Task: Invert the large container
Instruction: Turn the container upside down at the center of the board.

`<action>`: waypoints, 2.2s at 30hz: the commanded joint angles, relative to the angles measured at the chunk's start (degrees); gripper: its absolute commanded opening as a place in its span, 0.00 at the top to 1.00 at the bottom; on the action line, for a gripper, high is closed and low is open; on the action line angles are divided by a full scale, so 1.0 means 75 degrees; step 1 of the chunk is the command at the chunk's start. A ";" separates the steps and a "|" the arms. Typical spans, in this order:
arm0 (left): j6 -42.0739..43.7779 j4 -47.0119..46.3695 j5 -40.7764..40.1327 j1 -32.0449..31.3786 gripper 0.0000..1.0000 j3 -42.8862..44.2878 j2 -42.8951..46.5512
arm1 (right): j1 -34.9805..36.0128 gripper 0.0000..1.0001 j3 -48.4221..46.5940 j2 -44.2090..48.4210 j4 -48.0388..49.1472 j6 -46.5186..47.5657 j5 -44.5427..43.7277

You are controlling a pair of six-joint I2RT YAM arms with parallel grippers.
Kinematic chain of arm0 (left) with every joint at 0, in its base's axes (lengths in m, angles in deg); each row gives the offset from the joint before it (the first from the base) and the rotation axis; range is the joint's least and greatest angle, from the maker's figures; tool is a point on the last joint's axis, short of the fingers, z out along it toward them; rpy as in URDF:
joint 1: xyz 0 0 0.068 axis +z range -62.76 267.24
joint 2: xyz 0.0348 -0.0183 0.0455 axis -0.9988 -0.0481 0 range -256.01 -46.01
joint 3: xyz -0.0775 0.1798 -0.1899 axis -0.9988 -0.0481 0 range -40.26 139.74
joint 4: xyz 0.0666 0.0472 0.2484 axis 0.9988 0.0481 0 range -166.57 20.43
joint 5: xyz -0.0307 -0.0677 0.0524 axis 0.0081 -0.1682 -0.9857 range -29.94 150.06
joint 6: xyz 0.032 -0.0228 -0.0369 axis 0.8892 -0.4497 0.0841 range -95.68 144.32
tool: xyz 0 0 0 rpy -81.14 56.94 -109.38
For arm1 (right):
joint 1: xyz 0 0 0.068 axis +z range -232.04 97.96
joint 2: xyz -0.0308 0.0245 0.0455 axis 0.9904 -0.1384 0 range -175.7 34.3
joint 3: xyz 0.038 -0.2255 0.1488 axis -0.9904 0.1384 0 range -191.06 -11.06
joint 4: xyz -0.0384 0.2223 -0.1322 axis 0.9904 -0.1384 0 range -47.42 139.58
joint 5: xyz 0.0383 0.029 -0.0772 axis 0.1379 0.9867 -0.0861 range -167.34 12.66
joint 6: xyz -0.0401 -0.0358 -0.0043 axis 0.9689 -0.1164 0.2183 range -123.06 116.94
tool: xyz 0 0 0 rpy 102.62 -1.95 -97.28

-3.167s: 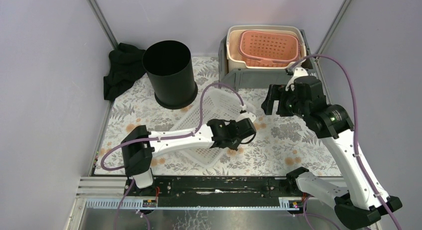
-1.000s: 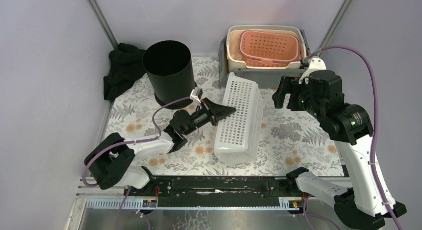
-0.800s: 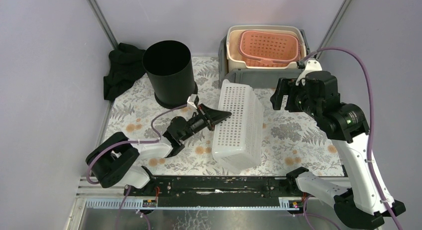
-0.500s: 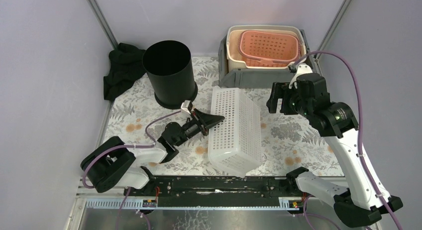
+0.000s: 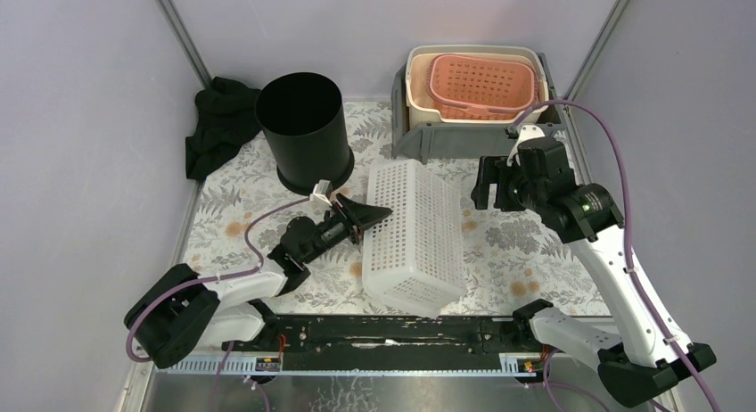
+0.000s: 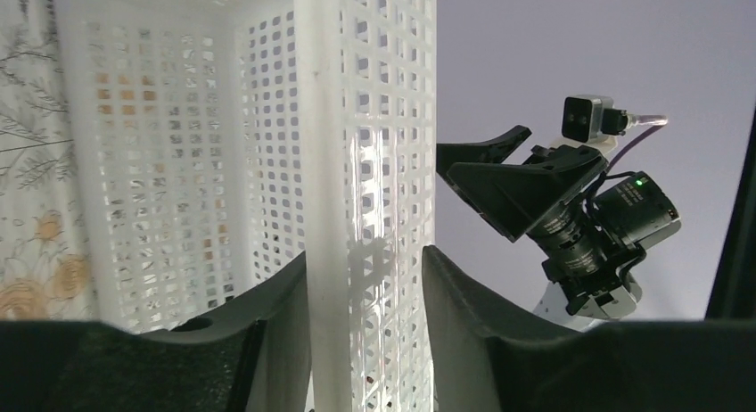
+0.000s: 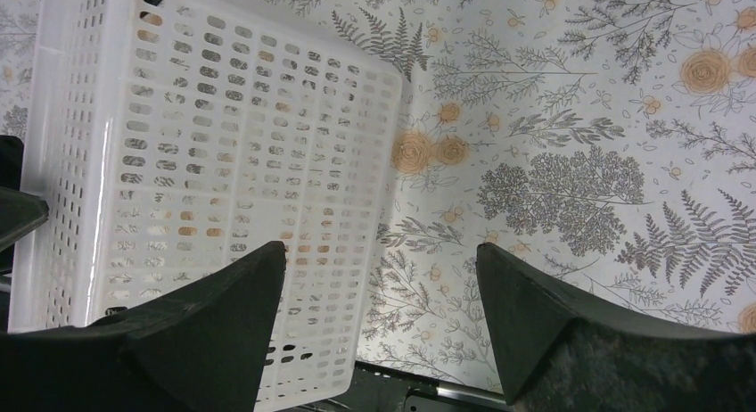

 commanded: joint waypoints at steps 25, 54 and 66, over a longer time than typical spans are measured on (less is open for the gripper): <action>0.2102 0.2731 0.0144 0.0354 0.42 0.0242 0.0787 | -0.0010 0.15 0.1419 -0.0152 0.1116 -0.0088 0.0392; 0.3468 0.5324 -0.0556 0.0421 0.41 0.0476 0.1400 | -0.0015 0.13 0.2122 -0.0538 0.1700 -0.0351 0.1058; 0.3732 0.5893 -0.0934 0.0418 0.42 0.0443 0.1349 | -0.0016 0.06 0.2520 -0.0650 0.1998 -0.0517 0.1228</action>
